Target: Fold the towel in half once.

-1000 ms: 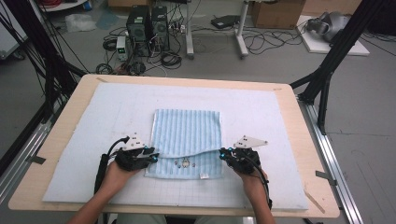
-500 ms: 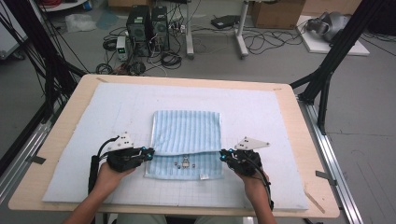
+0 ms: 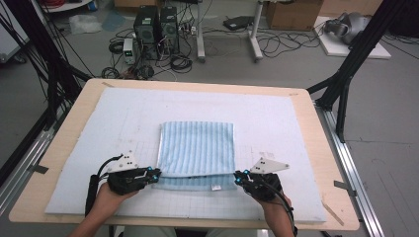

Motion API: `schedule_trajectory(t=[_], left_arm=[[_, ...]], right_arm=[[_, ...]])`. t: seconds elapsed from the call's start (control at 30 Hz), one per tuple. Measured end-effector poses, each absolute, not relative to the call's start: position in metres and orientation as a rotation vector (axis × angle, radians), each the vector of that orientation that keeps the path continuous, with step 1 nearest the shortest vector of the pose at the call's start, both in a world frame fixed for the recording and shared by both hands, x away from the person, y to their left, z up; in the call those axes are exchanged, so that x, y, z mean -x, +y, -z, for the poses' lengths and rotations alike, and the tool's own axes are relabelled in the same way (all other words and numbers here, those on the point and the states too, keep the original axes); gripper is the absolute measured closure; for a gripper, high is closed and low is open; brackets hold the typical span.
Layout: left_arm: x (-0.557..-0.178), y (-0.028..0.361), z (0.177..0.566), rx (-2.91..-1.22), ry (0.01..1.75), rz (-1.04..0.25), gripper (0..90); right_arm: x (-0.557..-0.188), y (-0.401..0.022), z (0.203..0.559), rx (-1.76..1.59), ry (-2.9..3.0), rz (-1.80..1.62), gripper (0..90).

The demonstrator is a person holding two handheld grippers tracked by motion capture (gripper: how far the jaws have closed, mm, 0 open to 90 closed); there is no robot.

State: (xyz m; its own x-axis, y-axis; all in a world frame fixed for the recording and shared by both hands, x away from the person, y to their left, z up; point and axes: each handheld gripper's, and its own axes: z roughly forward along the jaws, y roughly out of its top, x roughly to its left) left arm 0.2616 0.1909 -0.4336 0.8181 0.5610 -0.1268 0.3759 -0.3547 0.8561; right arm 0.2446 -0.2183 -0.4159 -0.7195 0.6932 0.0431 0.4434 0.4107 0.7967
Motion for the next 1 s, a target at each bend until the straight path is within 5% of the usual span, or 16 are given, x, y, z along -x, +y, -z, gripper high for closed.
schedule_trajectory(t=[0.33, 0.4, 0.47, 0.57, 1.0], left_arm=[[-0.256, 0.19, 0.441, -2.038, 0.679, -0.156, 81.3], [-0.258, 0.192, 0.44, -2.013, 0.706, -0.137, 75.2], [-0.261, 0.195, 0.437, -1.97, 0.759, -0.131, 59.7], [-0.268, 0.198, 0.433, -1.925, 0.789, -0.162, 56.1], [-0.305, 0.185, 0.439, -1.883, 0.871, -0.193, 61.5]], right_arm=[[-0.234, -0.217, 0.429, -0.996, 2.457, -1.106, 82.8], [-0.234, -0.217, 0.429, -0.998, 2.458, -1.097, 76.5], [-0.235, -0.22, 0.427, -1.022, 2.432, -1.107, 66.2], [-0.239, -0.224, 0.42, -1.052, 2.369, -1.166, 62.9], [-0.269, -0.182, 0.434, -0.966, 2.492, -1.119, 70.0]])
